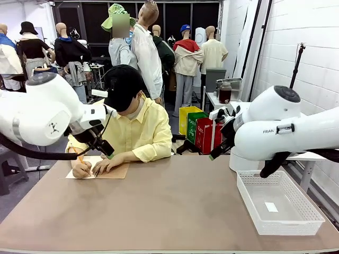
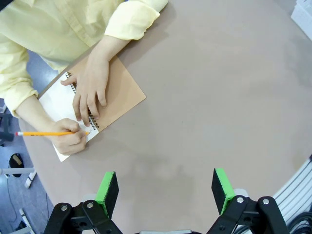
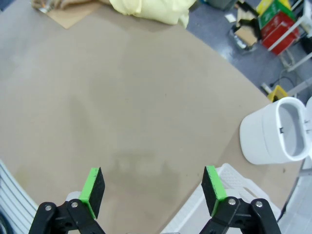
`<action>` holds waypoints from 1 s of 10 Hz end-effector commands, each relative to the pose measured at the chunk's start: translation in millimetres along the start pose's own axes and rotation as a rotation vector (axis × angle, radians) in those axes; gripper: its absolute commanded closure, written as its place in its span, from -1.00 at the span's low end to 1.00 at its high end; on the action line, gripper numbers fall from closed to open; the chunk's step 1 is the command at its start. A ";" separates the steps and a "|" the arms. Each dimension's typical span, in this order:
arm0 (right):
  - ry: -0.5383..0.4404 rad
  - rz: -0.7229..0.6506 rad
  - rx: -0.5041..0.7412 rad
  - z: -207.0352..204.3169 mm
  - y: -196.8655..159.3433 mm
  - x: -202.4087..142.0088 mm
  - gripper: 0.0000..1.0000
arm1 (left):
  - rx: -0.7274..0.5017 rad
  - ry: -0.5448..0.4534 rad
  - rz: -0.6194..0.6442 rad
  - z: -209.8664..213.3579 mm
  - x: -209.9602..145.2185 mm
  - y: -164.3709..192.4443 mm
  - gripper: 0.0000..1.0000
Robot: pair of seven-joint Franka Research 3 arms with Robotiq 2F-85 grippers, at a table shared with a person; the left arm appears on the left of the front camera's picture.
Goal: Sort the paper based on its condition.
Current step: If a person hands you a paper, place it in the Organizing basket , and if it's crumpled, put it in the Trash can.
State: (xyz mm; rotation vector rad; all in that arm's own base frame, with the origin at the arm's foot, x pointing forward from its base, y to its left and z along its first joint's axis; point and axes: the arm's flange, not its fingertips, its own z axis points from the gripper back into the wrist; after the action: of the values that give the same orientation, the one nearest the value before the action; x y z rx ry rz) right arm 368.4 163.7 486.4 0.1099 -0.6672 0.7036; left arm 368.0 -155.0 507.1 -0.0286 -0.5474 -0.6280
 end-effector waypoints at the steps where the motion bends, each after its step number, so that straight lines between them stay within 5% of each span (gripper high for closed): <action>1: -0.012 0.027 0.036 14.2 -4.1 6.0 -1.00 | -0.019 0.012 0.010 16.4 5.0 -1.6 -1.00; 10: -0.107 0.074 0.057 56.8 -1.1 23.5 -1.00 | 0.008 -0.024 0.039 80.4 2.0 4.2 -1.00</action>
State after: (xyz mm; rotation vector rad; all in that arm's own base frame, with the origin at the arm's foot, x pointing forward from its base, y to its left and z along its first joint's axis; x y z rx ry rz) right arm 348.3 163.8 545.5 0.1269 -0.7567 0.7626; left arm 334.6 -139.3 574.2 -0.0381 -0.5906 -0.6063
